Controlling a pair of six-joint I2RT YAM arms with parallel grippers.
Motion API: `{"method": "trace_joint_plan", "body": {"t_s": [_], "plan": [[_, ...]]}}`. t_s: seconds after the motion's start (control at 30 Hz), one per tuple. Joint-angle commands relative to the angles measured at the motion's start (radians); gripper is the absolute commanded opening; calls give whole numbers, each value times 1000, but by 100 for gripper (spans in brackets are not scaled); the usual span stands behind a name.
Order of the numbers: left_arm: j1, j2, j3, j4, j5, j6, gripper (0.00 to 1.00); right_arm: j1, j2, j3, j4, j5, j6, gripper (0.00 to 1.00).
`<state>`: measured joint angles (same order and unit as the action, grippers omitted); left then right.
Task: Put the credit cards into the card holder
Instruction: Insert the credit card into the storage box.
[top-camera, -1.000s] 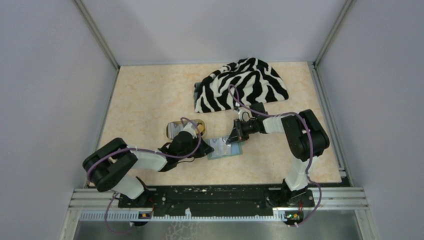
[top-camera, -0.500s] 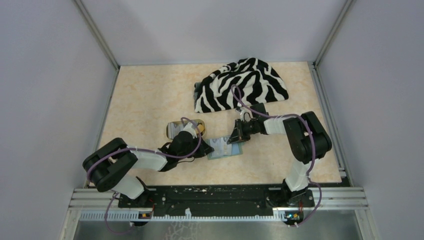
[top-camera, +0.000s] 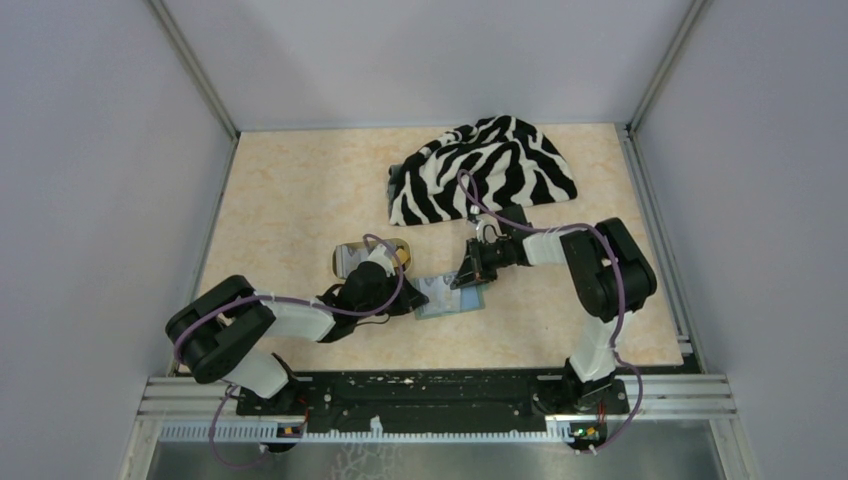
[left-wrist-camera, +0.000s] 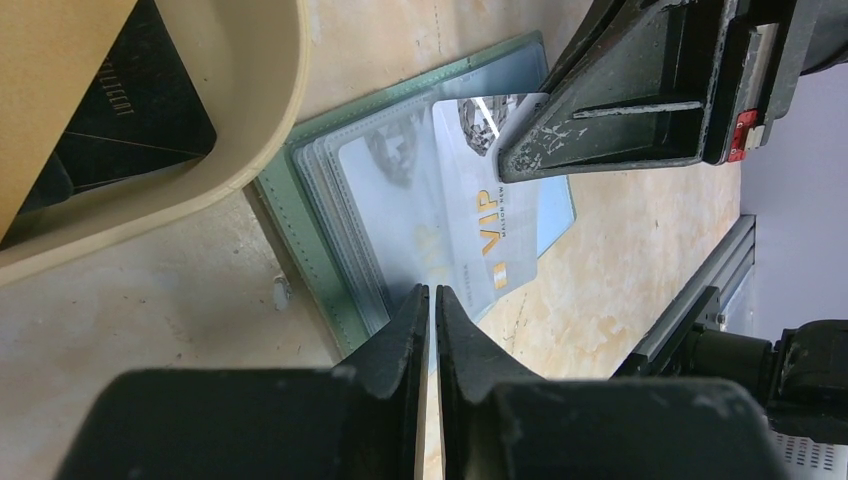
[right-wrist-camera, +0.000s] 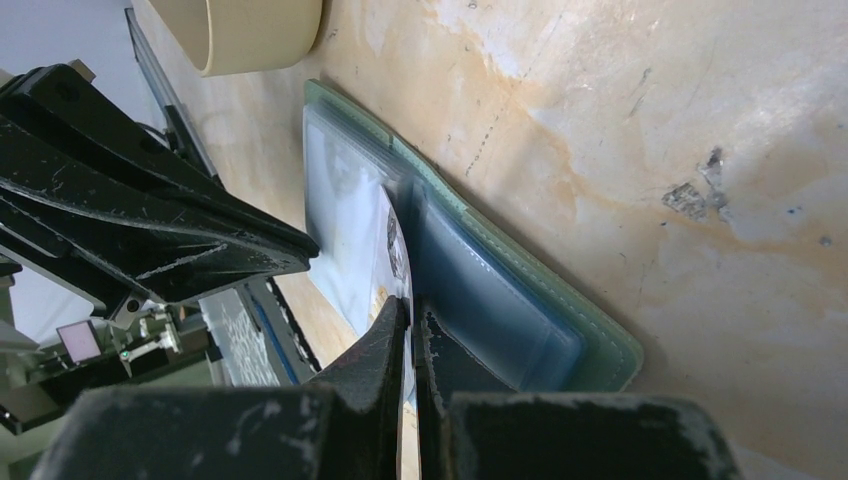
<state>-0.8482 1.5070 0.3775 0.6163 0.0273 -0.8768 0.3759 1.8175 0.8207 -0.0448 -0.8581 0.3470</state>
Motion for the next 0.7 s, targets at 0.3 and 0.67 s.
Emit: {"method": "trace_joint_plan", "body": {"t_s": [0.3, 0.67], "plan": [[-2, 33, 23, -38, 23, 34, 12, 60, 90, 94, -97, 10, -83, 2], [-2, -4, 42, -60, 31, 53, 13, 80, 154, 226, -238, -62, -186, 27]]}}
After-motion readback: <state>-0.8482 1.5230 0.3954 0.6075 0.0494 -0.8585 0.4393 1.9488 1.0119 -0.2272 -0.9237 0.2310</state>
